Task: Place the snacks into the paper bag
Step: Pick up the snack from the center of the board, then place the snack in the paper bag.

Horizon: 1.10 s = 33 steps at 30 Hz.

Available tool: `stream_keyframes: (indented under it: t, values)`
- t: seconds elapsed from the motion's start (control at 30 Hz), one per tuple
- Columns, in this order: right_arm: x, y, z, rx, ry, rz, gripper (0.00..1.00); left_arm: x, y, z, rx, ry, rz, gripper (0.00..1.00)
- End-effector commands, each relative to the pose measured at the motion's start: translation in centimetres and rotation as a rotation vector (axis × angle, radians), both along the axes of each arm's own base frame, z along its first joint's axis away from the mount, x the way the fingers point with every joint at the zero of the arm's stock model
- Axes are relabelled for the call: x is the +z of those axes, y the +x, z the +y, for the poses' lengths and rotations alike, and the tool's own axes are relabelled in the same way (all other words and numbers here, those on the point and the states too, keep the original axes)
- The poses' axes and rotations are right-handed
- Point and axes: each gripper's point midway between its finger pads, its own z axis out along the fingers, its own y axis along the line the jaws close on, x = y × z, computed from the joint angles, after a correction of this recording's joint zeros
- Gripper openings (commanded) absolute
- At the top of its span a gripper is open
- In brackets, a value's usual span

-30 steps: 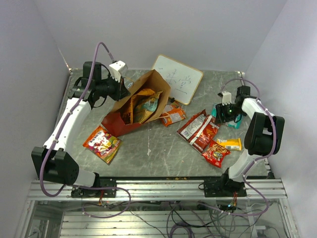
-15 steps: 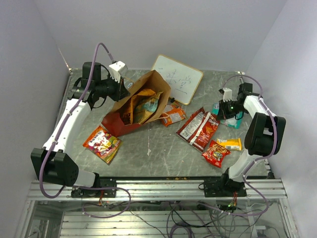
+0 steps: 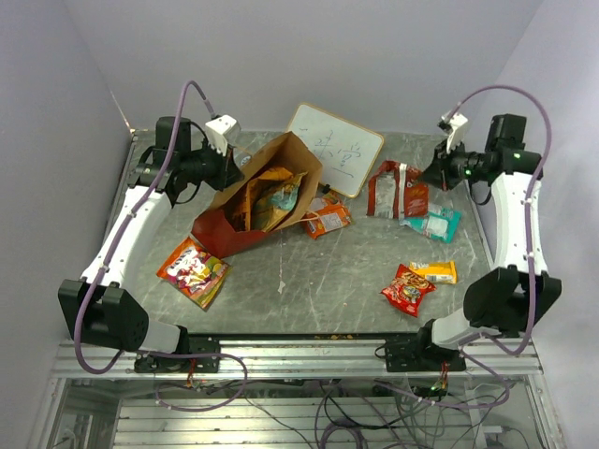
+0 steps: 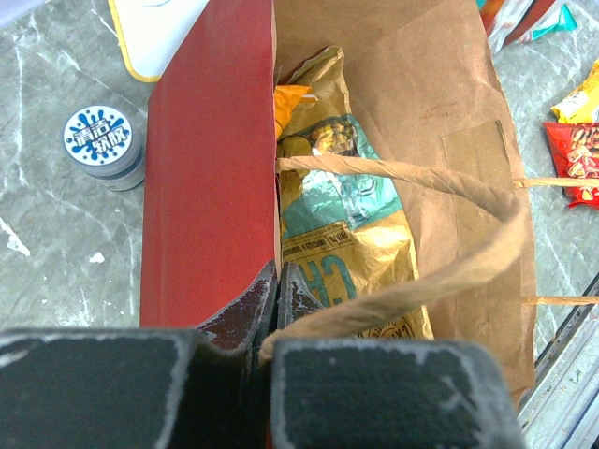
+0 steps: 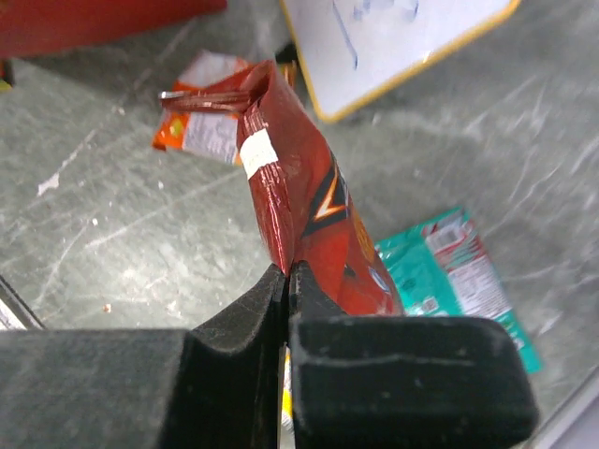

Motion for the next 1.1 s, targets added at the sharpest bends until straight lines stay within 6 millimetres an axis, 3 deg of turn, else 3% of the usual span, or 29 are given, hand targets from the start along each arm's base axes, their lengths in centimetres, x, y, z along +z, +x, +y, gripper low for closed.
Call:
stream_keyframes:
  t: [0.0, 0.27, 0.6, 0.87, 1.07]
  values:
    - [7.3, -1.3, 2.0, 0.087, 0.06, -0.179, 0.0, 4.3, 0.4, -0.5, -0.026, -0.017, -0.131, 0.07]
    - [16.9, -2.2, 6.9, 0.218, 0.149, -0.412, 0.0, 4.4, -0.1, -1.2, -0.06, -0.04, -0.12, 0.07]
    - [25.3, -3.3, 15.0, 0.378, 0.22, -0.647, 0.0, 3.2, -0.6, -2.3, -0.094, -0.089, -0.056, 0.07]
    - [26.4, -3.1, 20.9, 0.463, 0.25, -0.674, 0.0, 4.3, -0.9, -3.1, -0.113, -0.146, -0.023, 0.07]
    - [24.7, -3.5, 25.8, 0.537, 0.24, -0.664, 0.0, 3.6, -0.3, -3.4, -0.102, -0.16, 0.042, 0.07]
